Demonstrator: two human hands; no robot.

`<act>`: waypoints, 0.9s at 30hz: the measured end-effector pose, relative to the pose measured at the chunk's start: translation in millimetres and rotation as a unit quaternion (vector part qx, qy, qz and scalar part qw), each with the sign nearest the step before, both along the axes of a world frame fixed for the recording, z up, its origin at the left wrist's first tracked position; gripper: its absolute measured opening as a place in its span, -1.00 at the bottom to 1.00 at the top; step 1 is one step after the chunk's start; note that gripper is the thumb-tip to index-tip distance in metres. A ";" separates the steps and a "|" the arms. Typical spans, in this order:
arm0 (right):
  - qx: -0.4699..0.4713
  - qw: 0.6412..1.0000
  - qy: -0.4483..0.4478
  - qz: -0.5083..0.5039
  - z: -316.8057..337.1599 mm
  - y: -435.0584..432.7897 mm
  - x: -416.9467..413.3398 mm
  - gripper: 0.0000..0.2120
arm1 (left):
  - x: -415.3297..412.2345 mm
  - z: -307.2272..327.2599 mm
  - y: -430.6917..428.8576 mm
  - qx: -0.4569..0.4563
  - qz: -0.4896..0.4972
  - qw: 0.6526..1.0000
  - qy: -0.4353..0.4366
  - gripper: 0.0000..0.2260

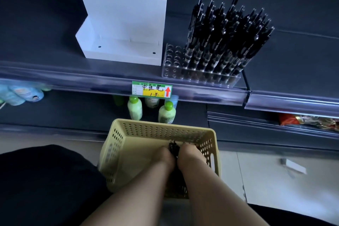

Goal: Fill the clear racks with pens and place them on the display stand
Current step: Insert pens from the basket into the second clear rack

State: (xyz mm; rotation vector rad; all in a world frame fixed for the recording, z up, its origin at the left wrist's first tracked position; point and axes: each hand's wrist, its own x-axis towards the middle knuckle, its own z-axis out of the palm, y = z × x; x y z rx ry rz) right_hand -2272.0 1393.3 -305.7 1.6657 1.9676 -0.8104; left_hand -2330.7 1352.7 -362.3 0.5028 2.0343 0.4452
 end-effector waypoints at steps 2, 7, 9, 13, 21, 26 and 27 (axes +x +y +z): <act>-0.005 1.000 0.007 -0.021 -6.8 1.7 -0.4 -0.70 | -8.8 -10.9 0.7 -0.020 -0.010 1.000 -0.008 -0.72; -0.031 0.996 0.040 -0.077 -13.5 5.9 3.1 -0.75 | -11.5 -13.2 6.3 -0.001 -0.015 0.999 -0.035 -0.68; -0.043 0.994 0.049 -0.091 -16.4 6.9 4.3 -0.73 | -14.7 -13.2 4.1 0.020 -0.009 0.999 -0.042 -0.69; -0.050 0.991 0.075 -0.097 -16.4 5.6 3.1 -0.67 | -19.1 -16.8 -1.7 0.085 0.020 0.991 -0.101 -0.77; -0.055 0.986 0.109 -0.118 -4.4 4.0 2.5 -0.69 | -16.7 1.9 -21.9 0.169 0.096 0.968 -0.161 -0.78; -0.070 0.988 0.110 -0.081 14.3 0.4 2.3 -0.70 | -22.2 19.0 -35.1 0.195 0.053 0.969 -0.144 -0.74; -0.067 0.988 0.118 -0.070 18.3 -1.2 2.0 -0.69 | -23.7 25.1 -37.5 0.204 0.052 0.968 -0.140 -0.75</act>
